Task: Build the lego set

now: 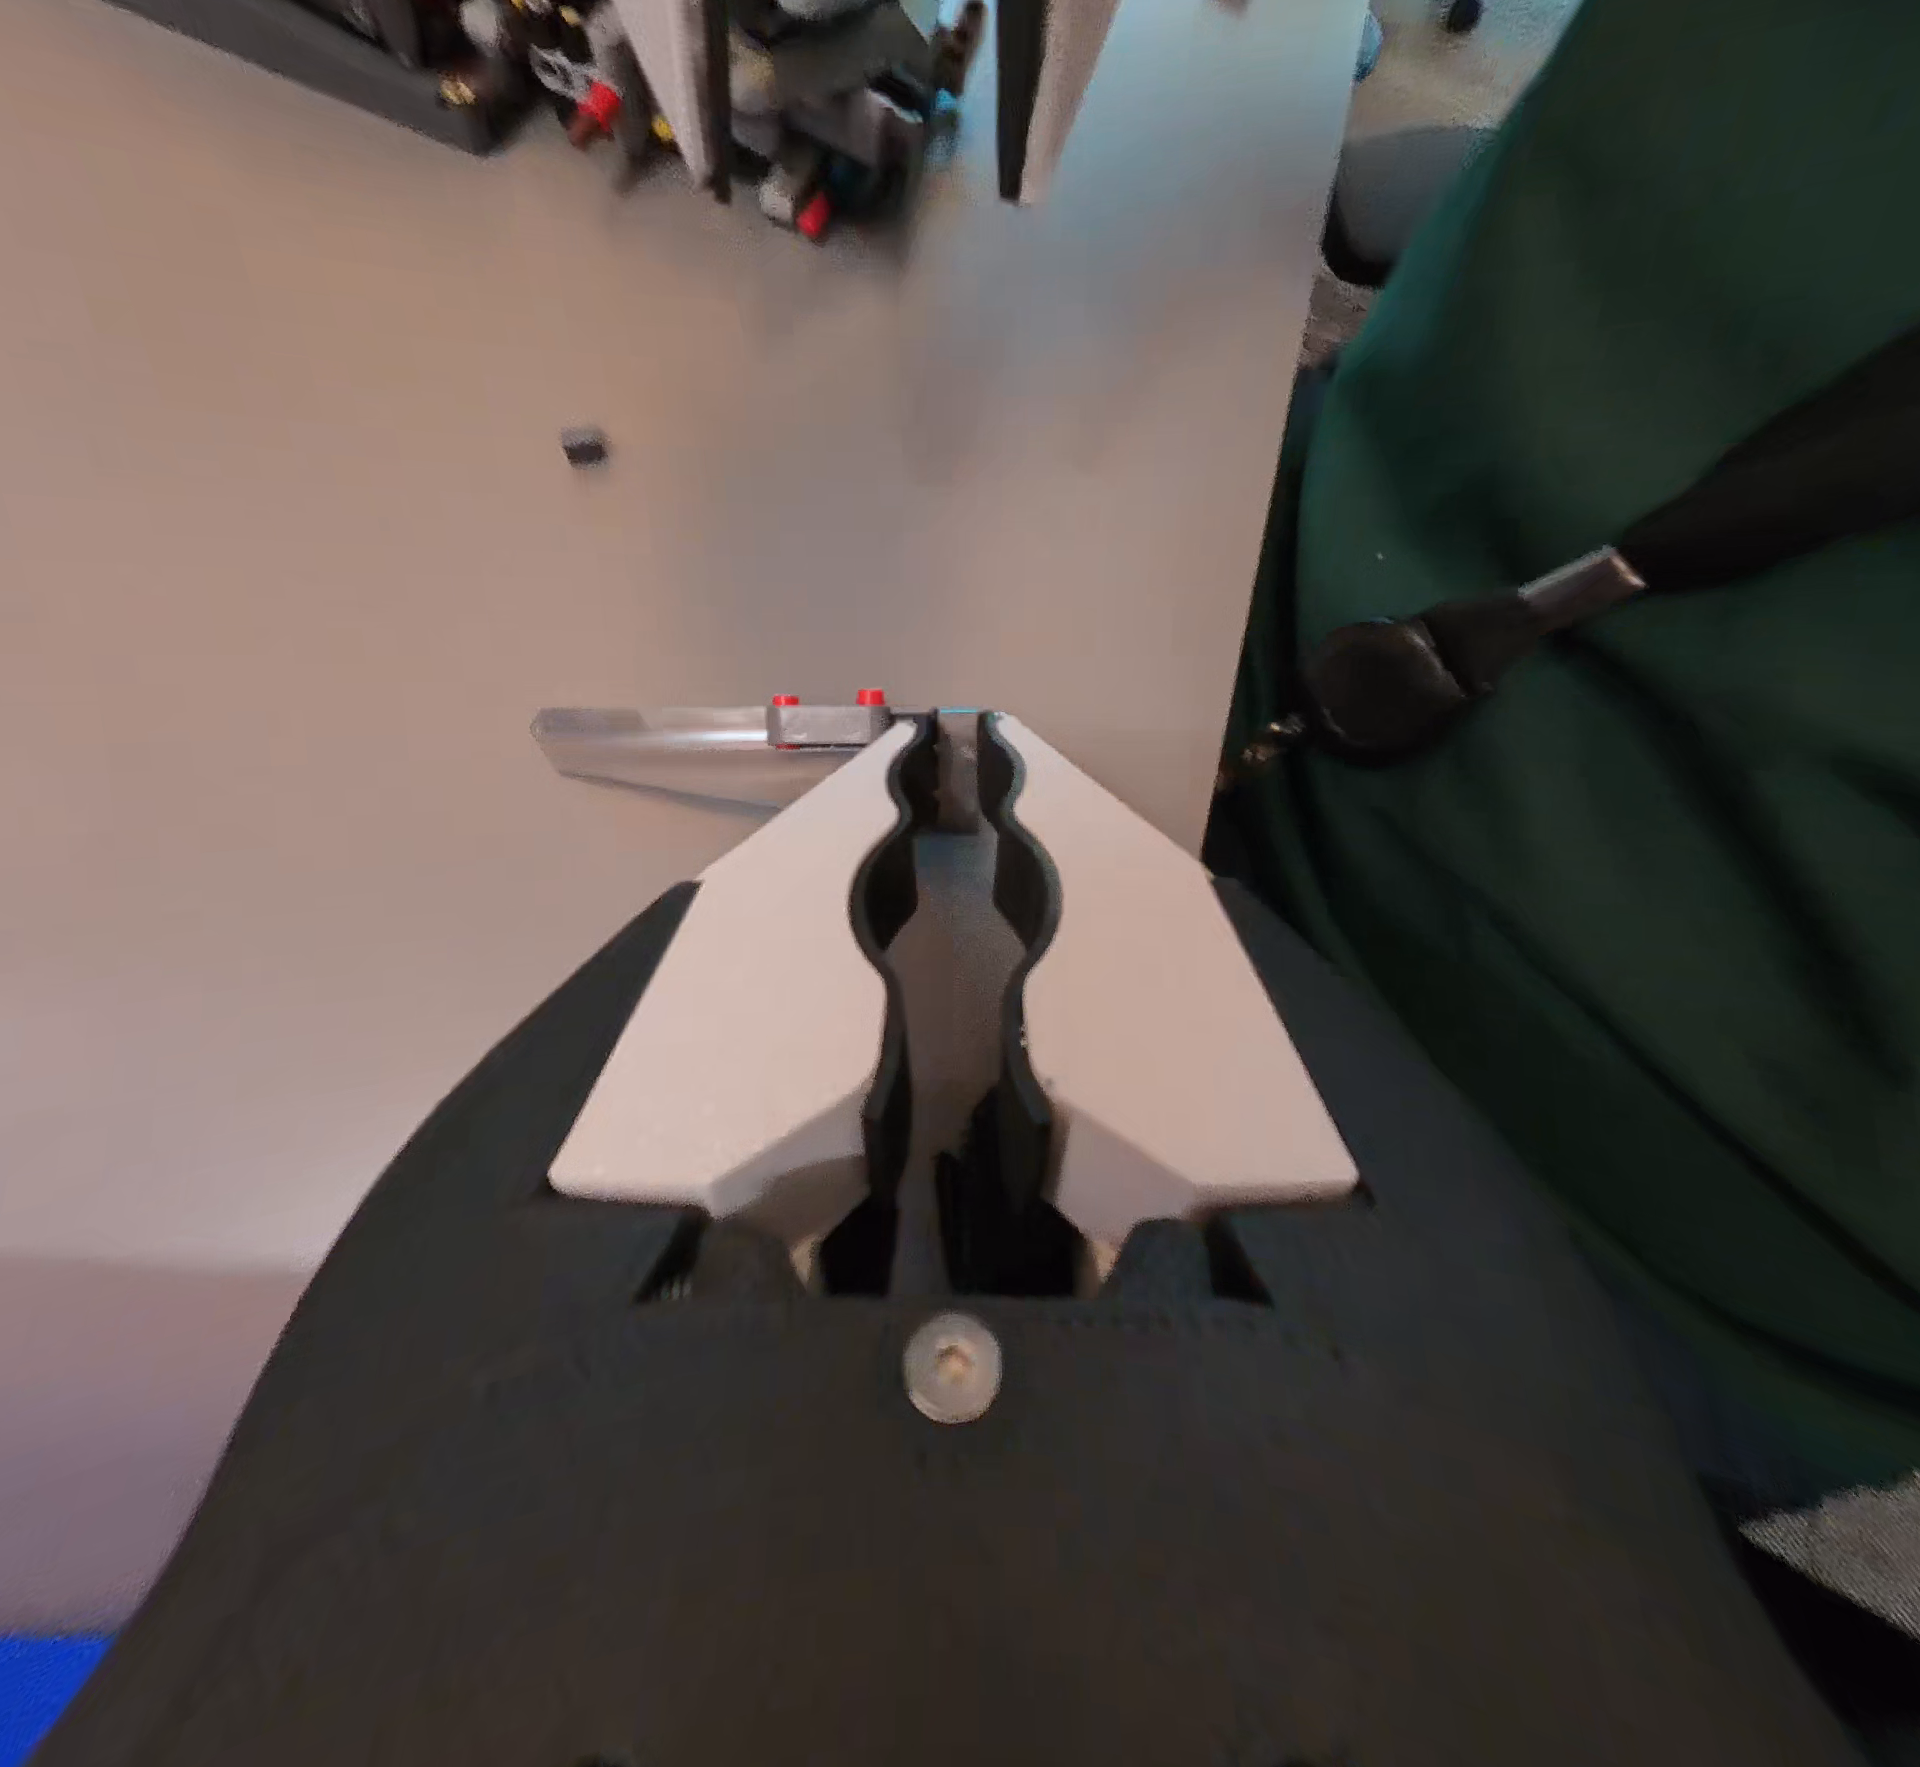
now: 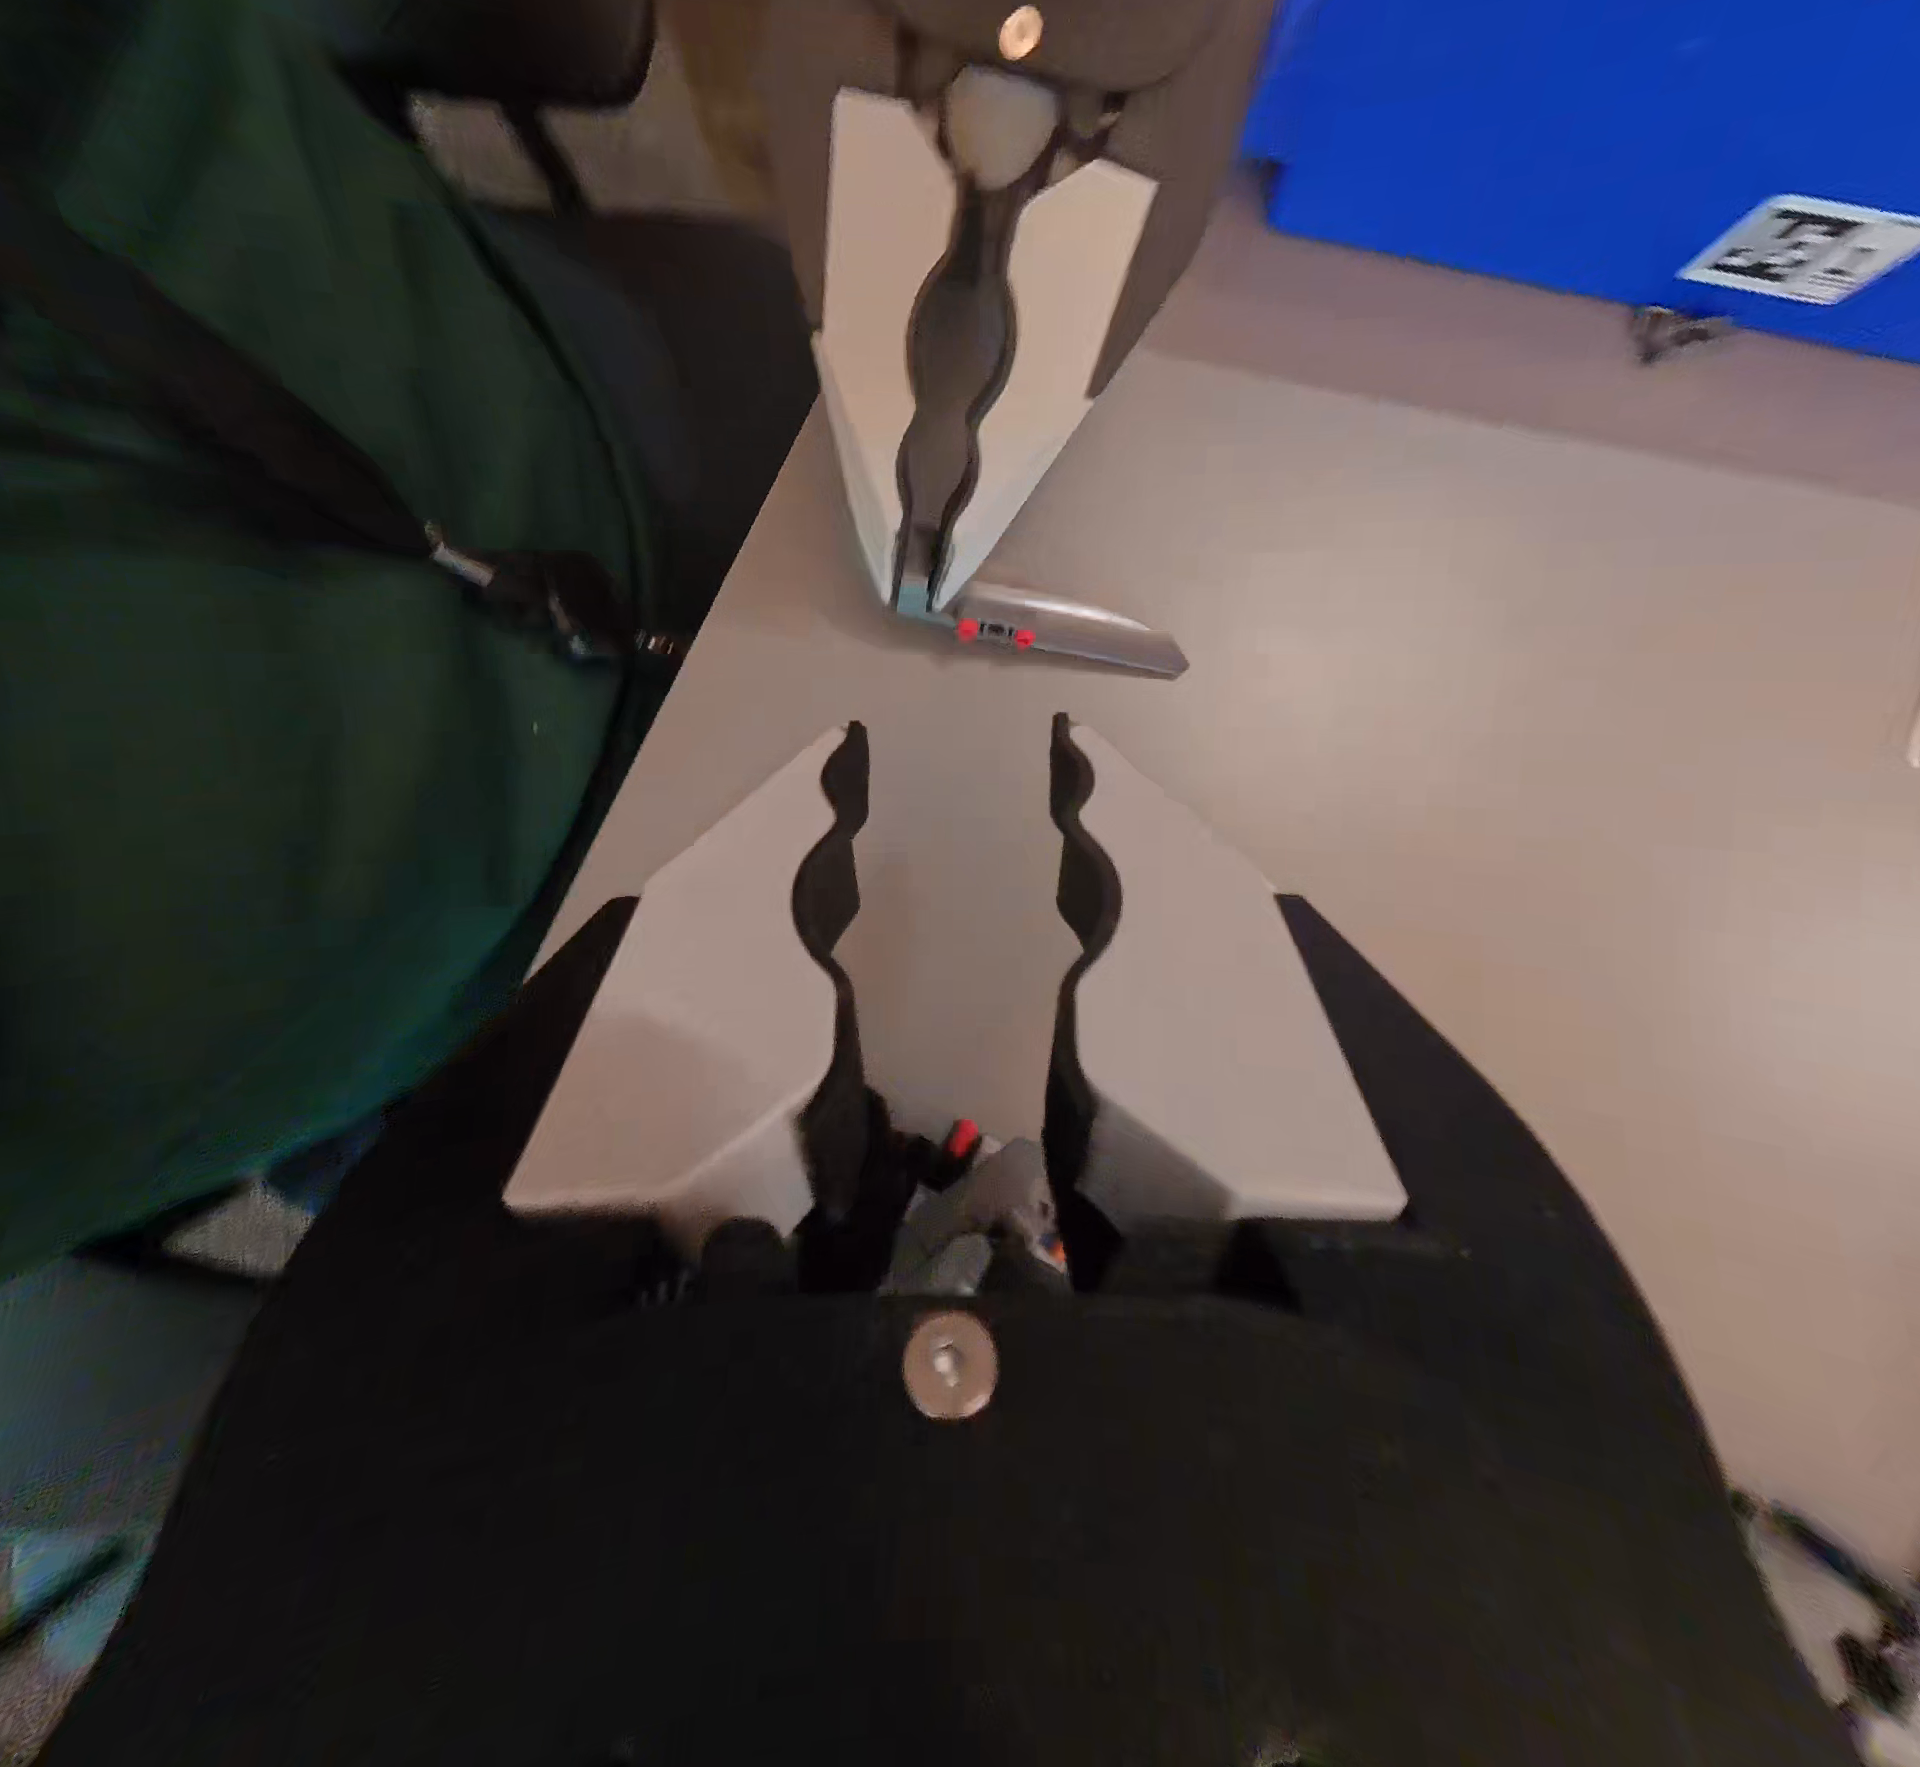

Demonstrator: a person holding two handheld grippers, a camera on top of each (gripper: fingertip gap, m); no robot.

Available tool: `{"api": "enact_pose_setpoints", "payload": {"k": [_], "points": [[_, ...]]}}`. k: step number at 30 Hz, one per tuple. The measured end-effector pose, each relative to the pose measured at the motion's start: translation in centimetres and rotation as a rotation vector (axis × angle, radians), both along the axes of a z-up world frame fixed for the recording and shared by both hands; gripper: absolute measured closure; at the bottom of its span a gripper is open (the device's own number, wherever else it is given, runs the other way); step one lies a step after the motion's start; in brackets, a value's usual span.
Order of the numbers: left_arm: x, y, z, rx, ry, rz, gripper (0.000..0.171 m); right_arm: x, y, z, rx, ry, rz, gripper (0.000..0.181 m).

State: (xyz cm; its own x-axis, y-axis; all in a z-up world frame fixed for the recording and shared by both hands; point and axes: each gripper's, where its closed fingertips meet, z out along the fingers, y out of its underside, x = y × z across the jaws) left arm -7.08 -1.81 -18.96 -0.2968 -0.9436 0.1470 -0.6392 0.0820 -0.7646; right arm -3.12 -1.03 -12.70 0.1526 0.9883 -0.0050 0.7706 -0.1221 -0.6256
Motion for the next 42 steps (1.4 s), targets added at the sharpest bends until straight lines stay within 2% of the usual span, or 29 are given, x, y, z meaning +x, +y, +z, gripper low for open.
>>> {"api": "enact_pose_setpoints", "payload": {"k": [6,11,16,21,22,24,29,33,35,37,38,42], "points": [[3.4,0.2,3.1,0.069,-0.142,0.058,0.166,2.8,1.6,2.0,-0.019,0.182,-0.410,0.145],[6.4,0.8,8.1,0.186,-0.312,0.092,0.166,5.3,2.3,4.7,-0.041,0.382,-0.584,0.140],[9.3,1.3,13.9,0.398,-0.461,0.117,0.166,7.8,3.9,8.4,-0.119,0.746,-0.710,0.138],[11.5,1.1,16.9,0.558,-0.532,0.099,0.166,8.5,4.0,10.0,-0.263,0.951,-0.657,0.132],[11.8,1.1,17.2,0.586,-0.536,0.103,0.166,8.5,3.9,10.2,-0.296,0.992,-0.640,0.136],[12.3,0.7,17.4,0.603,-0.538,0.080,0.166,8.6,3.6,10.6,-0.342,1.048,-0.592,0.145],[13.0,0.6,17.9,0.641,-0.549,0.088,0.166,9.5,2.7,12.0,-0.449,1.205,-0.501,0.134],[13.4,0.1,17.6,0.654,-0.563,0.064,0.166,8.7,1.7,12.1,-0.519,1.241,-0.418,0.136],[13.6,-0.1,17.9,0.654,-0.581,0.059,0.166,8.4,1.3,12.4,-0.548,1.278,-0.366,0.150],[13.6,-0.6,18.1,0.656,-0.595,0.042,0.166,8.4,0.9,13.1,-0.574,1.344,-0.313,0.153],[13.5,-0.7,18.3,0.663,-0.606,0.040,0.166,8.3,0.7,13.5,-0.579,1.373,-0.282,0.161],[13.3,-1.2,18.8,0.670,-0.632,0.030,0.166,7.9,0.1,13.9,-0.497,1.367,-0.243,0.169]]}}
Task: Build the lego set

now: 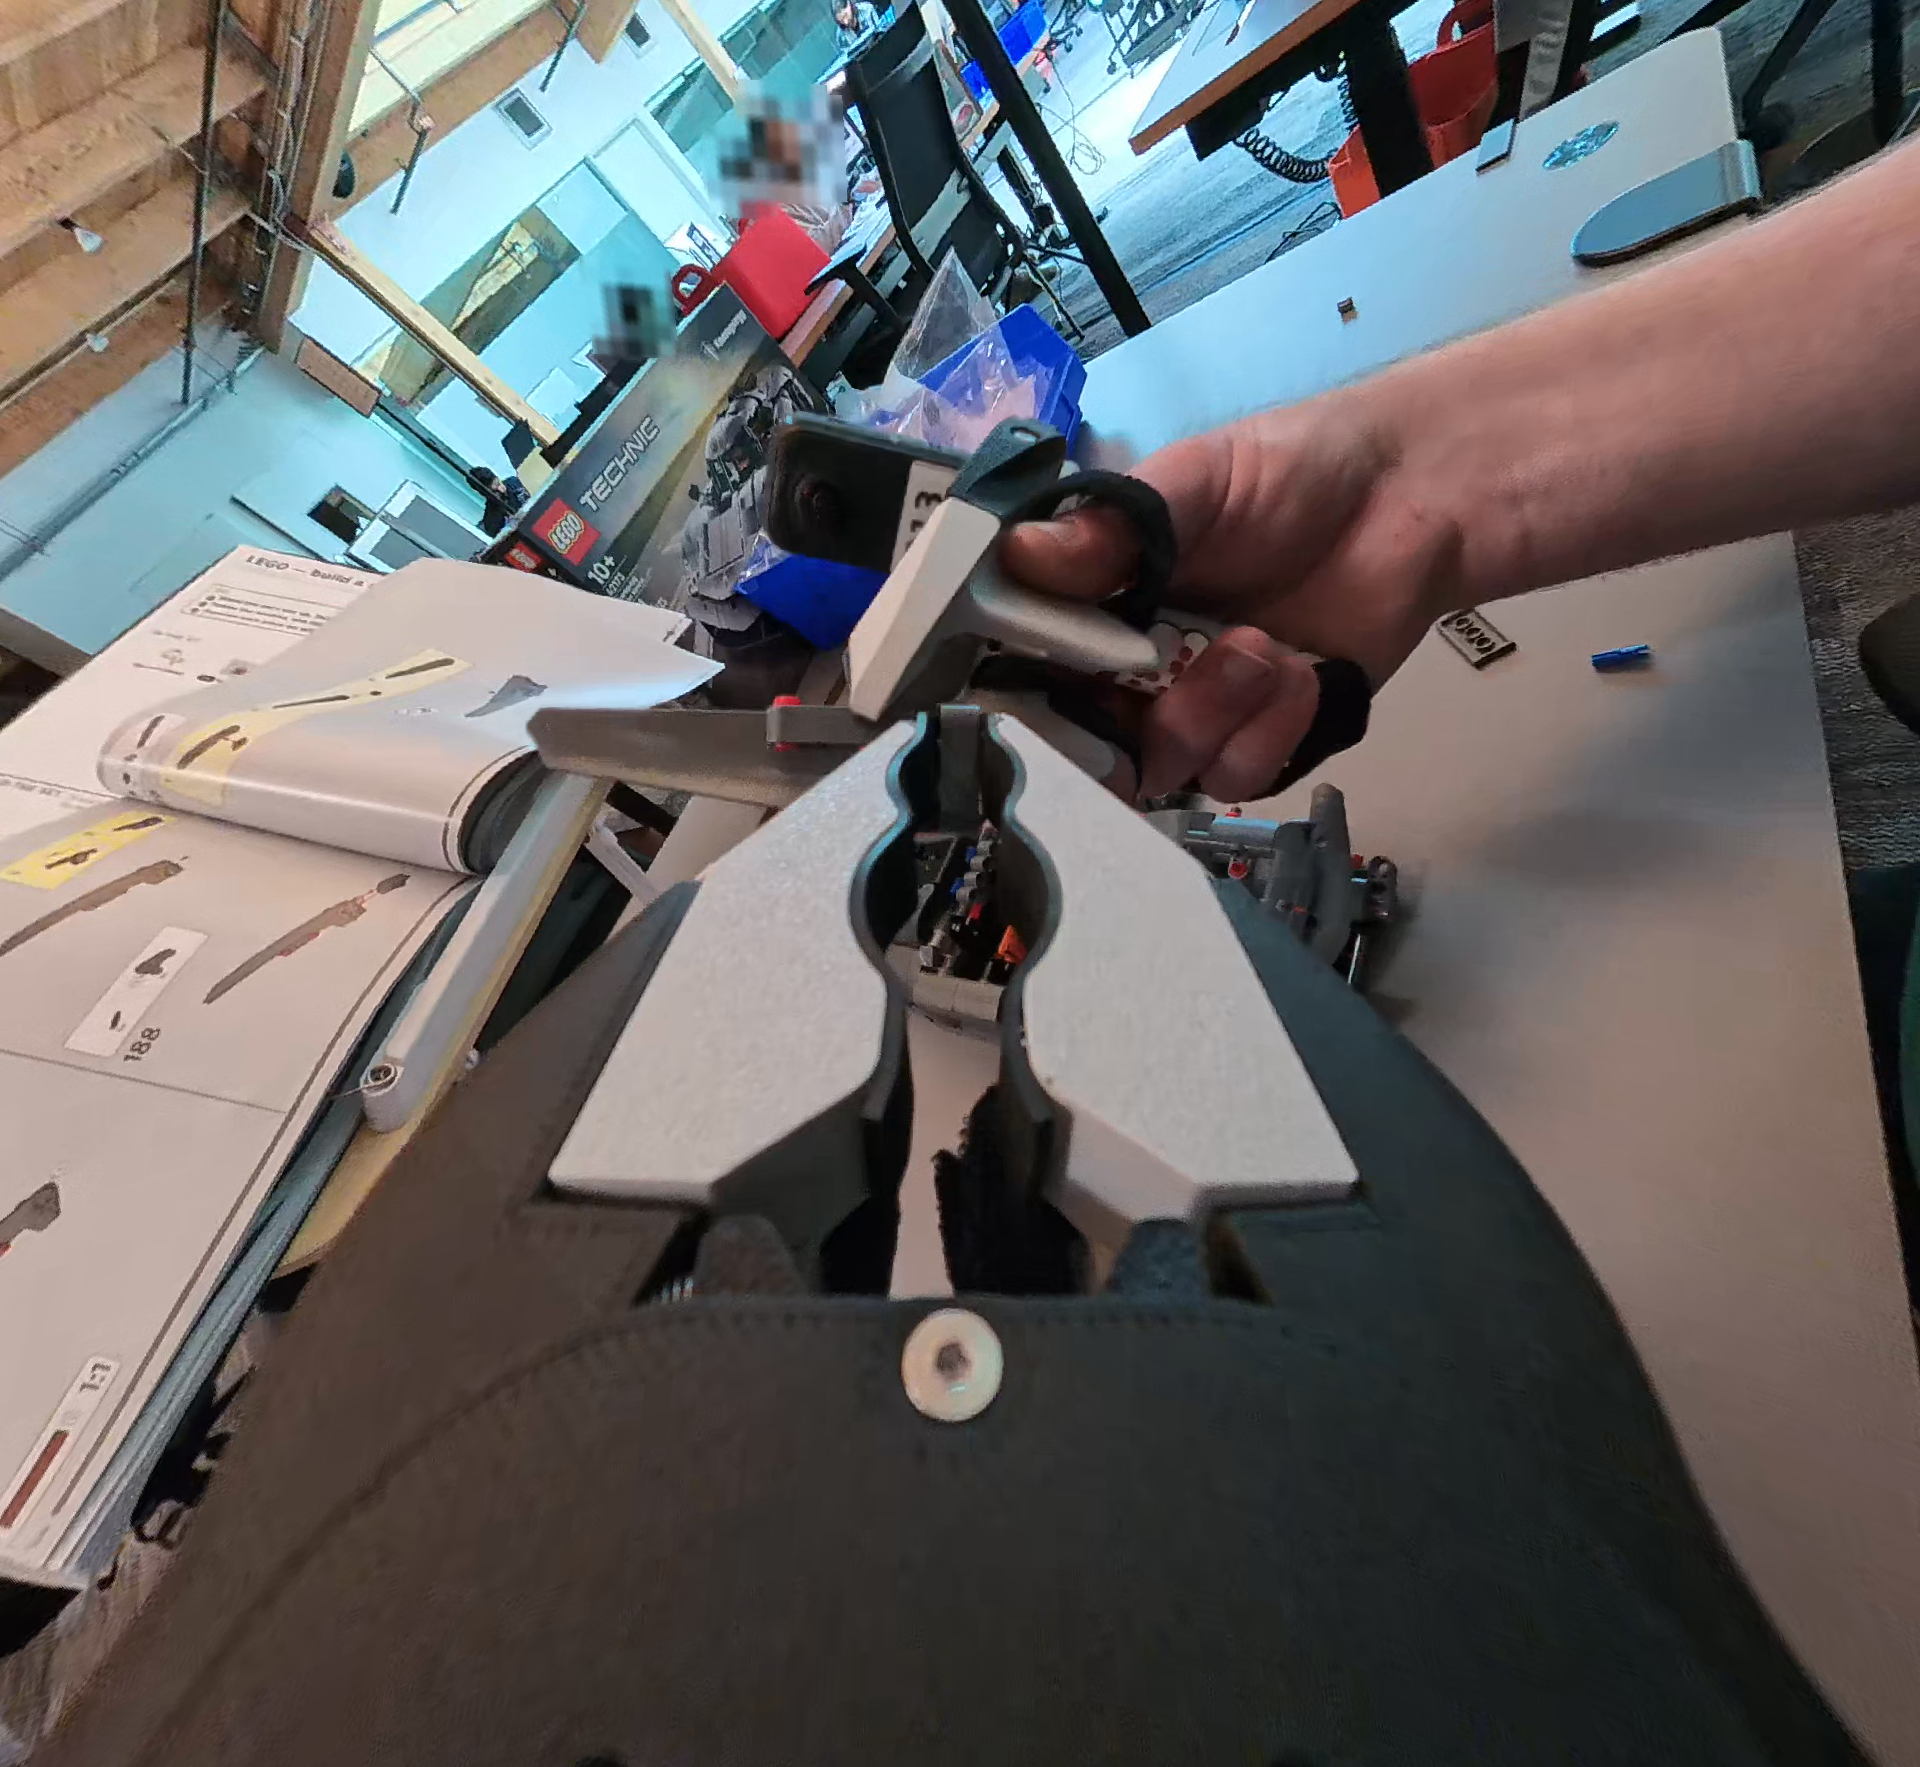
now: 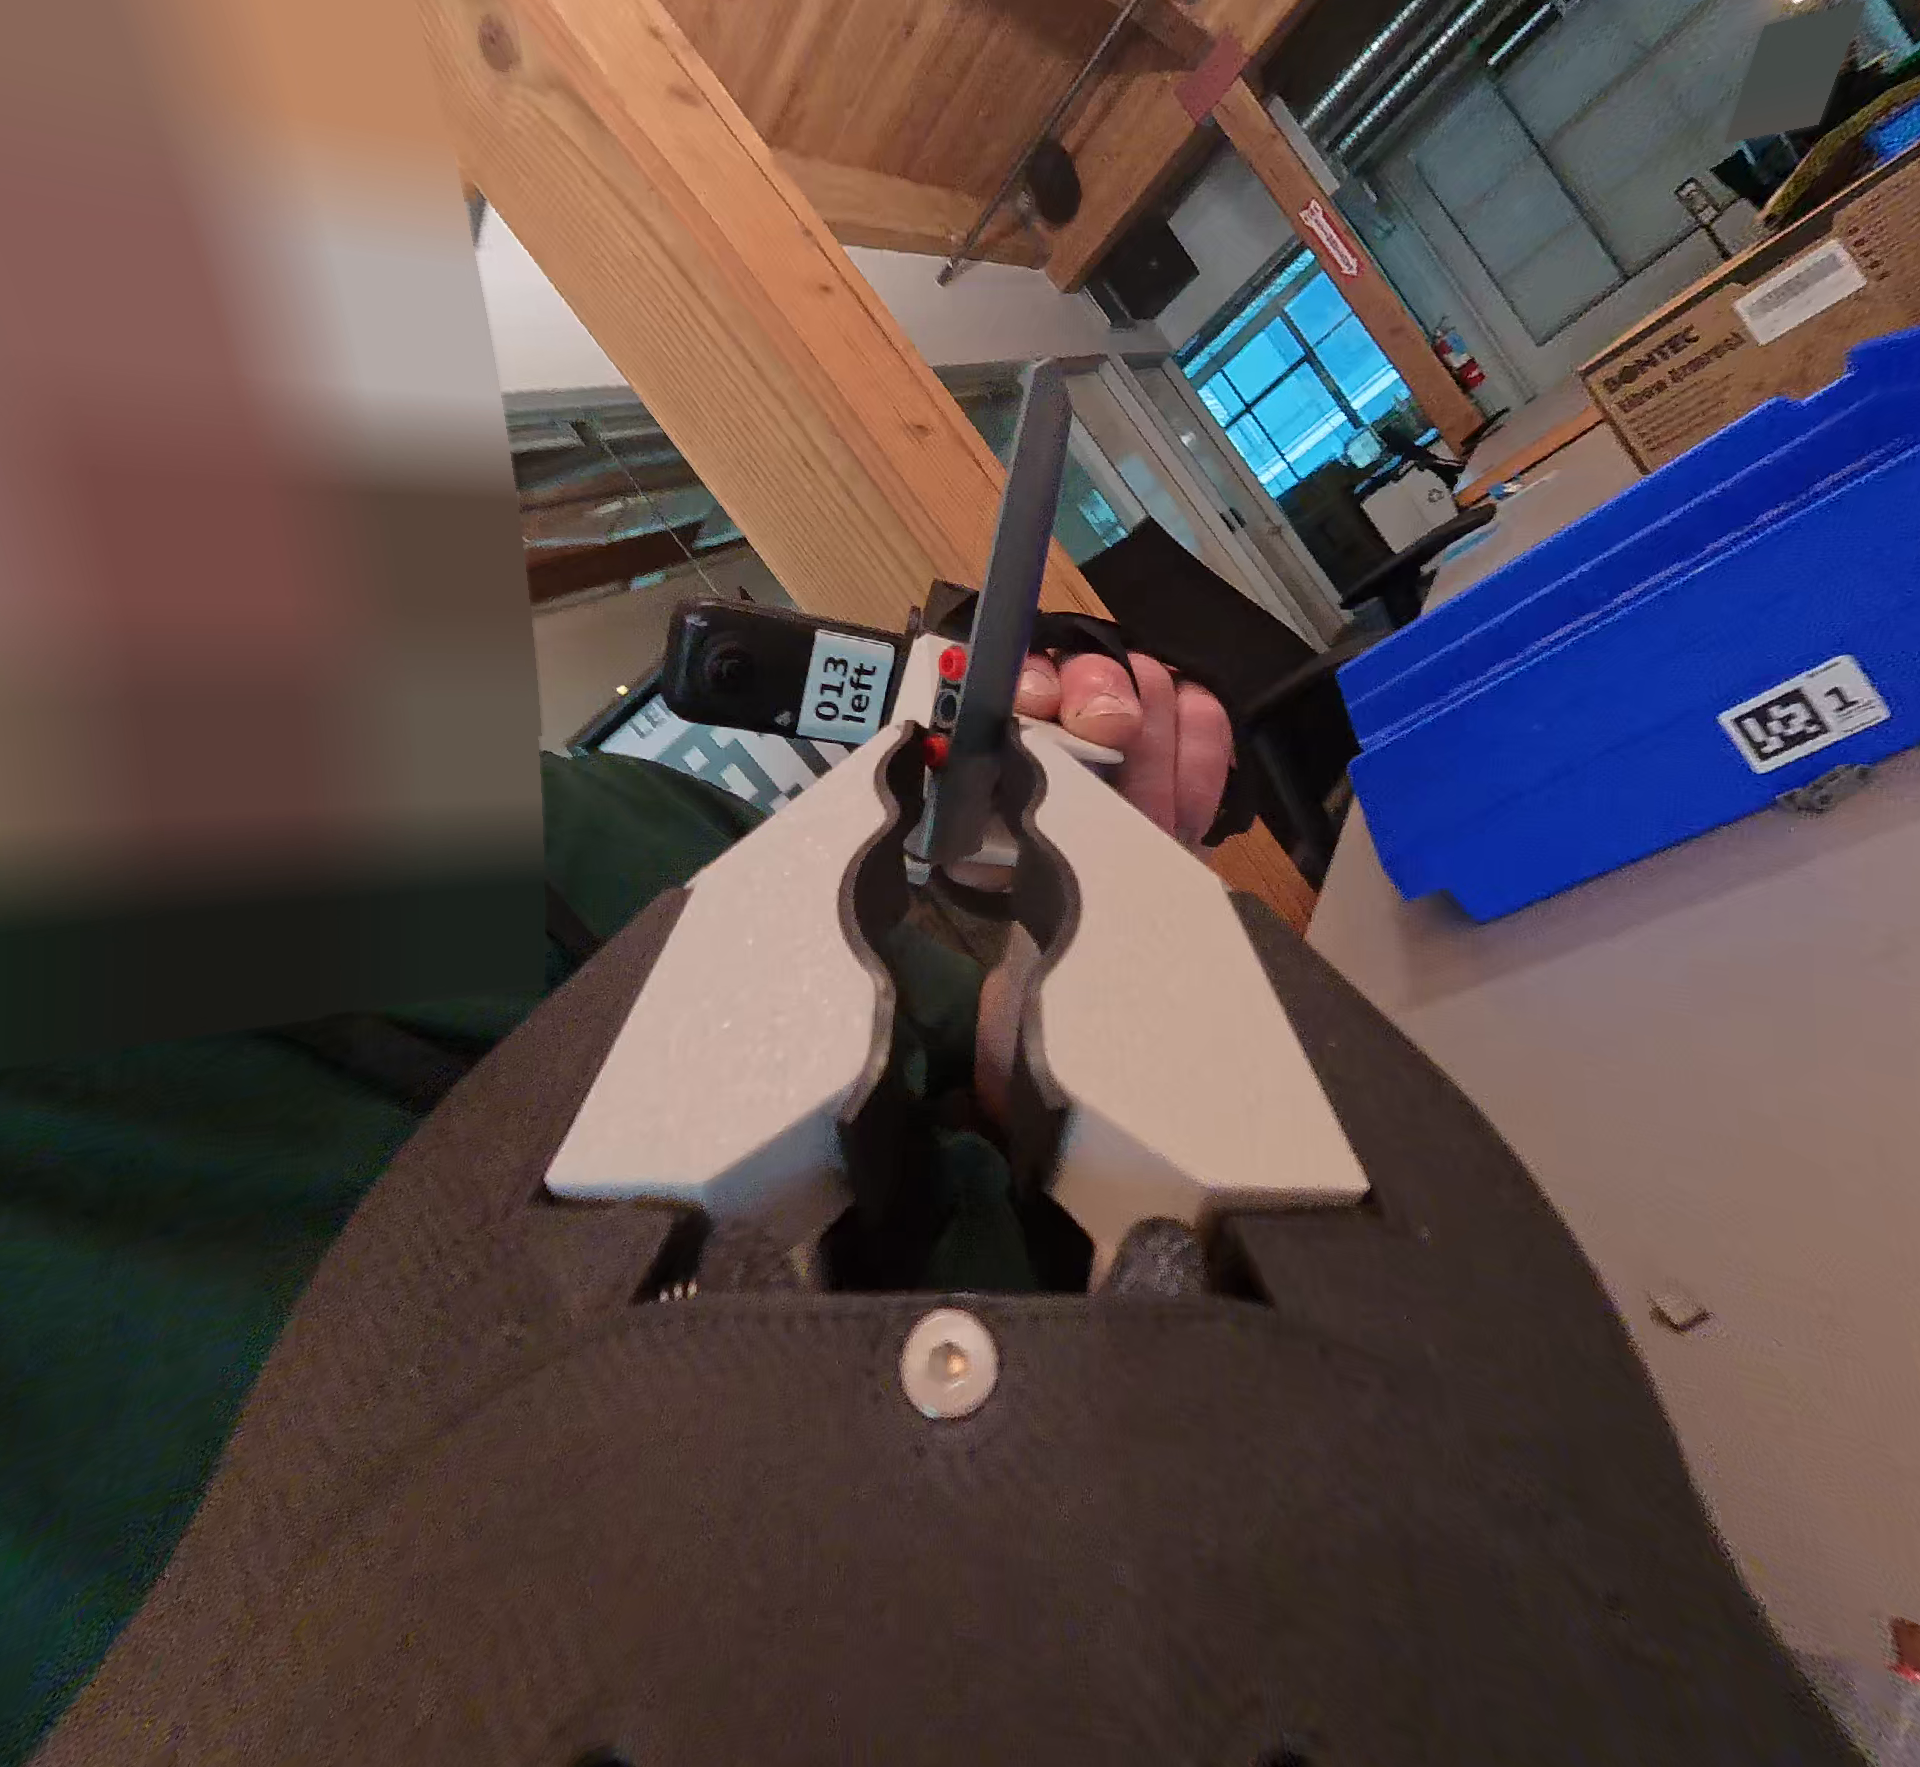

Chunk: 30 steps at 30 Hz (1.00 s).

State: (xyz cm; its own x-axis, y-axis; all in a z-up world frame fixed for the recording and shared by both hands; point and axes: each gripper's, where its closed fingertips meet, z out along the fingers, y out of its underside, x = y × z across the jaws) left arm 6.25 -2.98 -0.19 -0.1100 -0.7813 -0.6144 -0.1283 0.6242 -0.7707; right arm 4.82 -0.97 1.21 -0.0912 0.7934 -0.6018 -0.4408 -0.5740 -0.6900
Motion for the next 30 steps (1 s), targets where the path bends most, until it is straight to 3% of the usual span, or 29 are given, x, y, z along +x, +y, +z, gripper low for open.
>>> {"api": "enact_pose_setpoints", "payload": {"k": [5,7,8,12,17,20,26,30], "points": [[-0.3,0.1,1.1,-0.017,-0.063,-0.003,0.166,-0.4,0.1,0.9,0.037,-0.031,-0.037,0.169],[-0.4,0.5,1.3,-0.026,-0.076,0.018,0.166,0.4,0.2,2.0,0.020,0.037,-0.034,0.145],[-0.4,0.6,1.2,-0.027,-0.075,0.019,0.166,0.9,0.2,2.3,0.013,0.064,-0.036,0.142],[-0.1,0.7,0.5,0.012,-0.045,0.037,0.166,0.2,0.2,0.8,0.001,-0.082,-0.088,0.149],[0.6,1.1,-1.5,0.079,0.050,0.074,0.165,0.2,1.3,-1.0,-0.008,-0.293,-0.225,0.173],[0.8,1.5,-2.2,0.085,0.066,0.101,0.165,0.3,1.7,-1.7,-0.003,-0.327,-0.259,0.175],[0.3,2.8,-2.4,0.007,0.044,0.156,0.154,1.2,3.1,-2.3,0.049,-0.440,-0.408,0.176],[-0.7,4.9,-1.9,-0.115,0.026,0.205,0.143,2.2,3.8,-2.2,0.145,-0.606,-0.521,0.175]]}}
